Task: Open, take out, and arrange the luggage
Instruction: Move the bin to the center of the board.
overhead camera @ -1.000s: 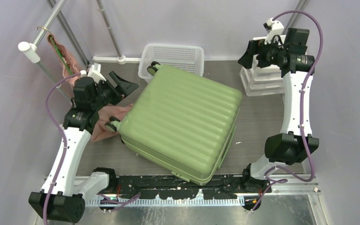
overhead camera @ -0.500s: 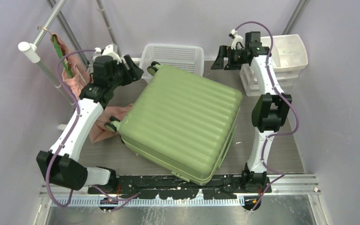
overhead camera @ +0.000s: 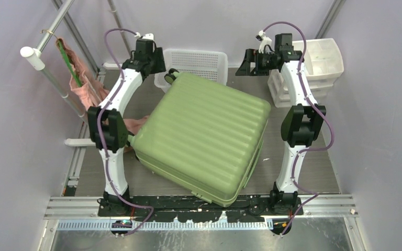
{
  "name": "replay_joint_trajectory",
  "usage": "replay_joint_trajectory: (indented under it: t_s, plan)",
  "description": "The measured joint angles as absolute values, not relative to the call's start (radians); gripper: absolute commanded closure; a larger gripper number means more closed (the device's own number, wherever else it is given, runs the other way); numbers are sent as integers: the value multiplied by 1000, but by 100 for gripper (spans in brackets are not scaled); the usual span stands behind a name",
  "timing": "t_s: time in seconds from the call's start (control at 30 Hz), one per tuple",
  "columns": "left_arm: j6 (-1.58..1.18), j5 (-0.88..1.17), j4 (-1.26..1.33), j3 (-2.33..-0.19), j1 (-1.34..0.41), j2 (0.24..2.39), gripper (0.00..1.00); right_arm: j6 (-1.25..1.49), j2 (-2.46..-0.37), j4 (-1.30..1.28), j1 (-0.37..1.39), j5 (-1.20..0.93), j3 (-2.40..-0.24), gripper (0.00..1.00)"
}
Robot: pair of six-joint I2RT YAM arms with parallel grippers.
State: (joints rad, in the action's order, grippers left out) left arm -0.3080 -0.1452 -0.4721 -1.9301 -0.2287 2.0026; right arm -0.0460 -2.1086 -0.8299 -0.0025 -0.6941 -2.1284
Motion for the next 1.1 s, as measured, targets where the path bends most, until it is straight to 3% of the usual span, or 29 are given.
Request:
replay_joint_trajectory:
  t_s: [0.33, 0.67, 0.77, 0.93, 1.1]
  plan:
    - [-293, -27, -601, -2212, -134, 2286, 39, -49, -2109, -835, -4, -698, -2128, 0]
    - [-339, 121, -611, -2291, -92, 2420, 41, -49, -2109, -840, -4, -698, -2128, 0]
    - [-360, 145, -611, -2291, -94, 2447, 51, -50, -2109, -846, -4, -698, -2128, 0]
    - [-366, 134, -610, -2291, -99, 2454, 81, -51, -2109, -847, -4, -698, -2128, 0]
    - [-347, 62, -595, -2242, -123, 2418, 95, -56, -2109, -854, -4, -698, -2128, 0]
